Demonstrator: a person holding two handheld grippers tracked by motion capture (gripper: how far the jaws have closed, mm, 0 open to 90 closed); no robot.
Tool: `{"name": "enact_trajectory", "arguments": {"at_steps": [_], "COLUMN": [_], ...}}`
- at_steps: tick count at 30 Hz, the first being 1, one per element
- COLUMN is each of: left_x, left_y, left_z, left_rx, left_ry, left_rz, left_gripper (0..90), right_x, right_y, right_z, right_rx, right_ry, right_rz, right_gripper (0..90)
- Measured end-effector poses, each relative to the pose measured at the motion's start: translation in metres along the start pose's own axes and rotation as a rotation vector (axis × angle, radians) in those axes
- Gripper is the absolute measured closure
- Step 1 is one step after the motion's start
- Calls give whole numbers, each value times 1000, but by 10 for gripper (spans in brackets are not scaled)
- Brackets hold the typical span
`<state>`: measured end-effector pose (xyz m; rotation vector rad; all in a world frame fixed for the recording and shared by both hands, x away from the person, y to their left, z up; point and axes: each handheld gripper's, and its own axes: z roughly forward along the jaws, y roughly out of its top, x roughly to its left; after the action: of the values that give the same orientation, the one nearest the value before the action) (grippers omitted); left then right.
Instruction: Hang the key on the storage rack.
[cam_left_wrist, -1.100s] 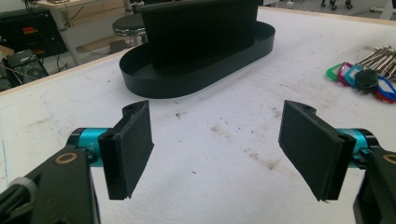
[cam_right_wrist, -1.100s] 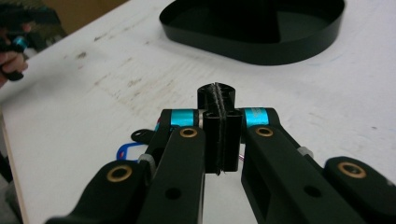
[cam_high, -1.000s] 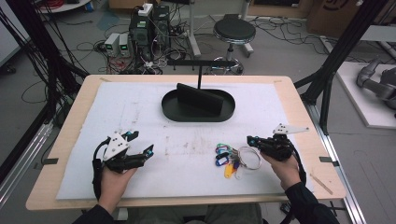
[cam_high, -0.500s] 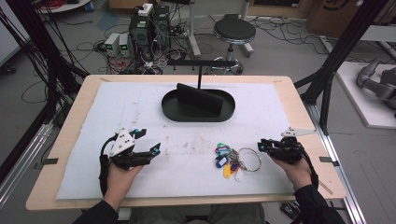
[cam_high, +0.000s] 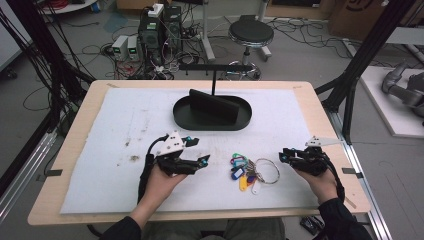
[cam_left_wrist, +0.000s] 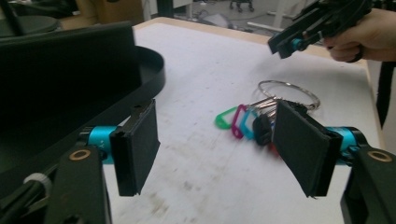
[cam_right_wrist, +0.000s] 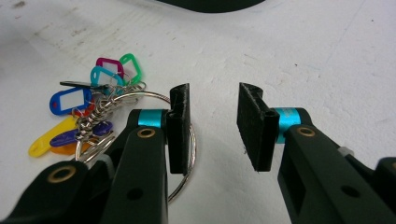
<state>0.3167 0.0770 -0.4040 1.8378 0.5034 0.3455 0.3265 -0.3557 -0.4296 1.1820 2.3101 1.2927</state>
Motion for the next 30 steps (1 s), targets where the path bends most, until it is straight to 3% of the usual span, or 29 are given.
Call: {"name": "enact_trajectory", "arguments": {"at_steps": [4,12,16,17,19,24,30], "left_x": [-5,-10,-14,-17,-19,-23,-25], "left_y": [9,21,24,27,28,29,28], "left_z": [23,68,87,101,112,134,151], "left_rx": [12,37,71,112,145,206,239], "left_ry": [-63,-134,-164,-183,-198,-205,-206], "left_rz": [-35,-85,-104,-117,-124,-136,-164], "left_gripper": [359,387,398,399,408,428,460], "right_x": [-2,-4,-7,-7,-9,-11,-13], "right_y": [1,2,3,2,2,1,1], "right_z": [1,-5,-10,-11,-13,-16,-19], "right_rx": [-7,-43,-64,-69,-75,-86,-95], "right_ry": [-5,-36,-62,-68,-75,-88,-94], "right_rz": [5,5,4,4,7,10,11], "right_gripper": [637,636,634,634,634,636,638]}}
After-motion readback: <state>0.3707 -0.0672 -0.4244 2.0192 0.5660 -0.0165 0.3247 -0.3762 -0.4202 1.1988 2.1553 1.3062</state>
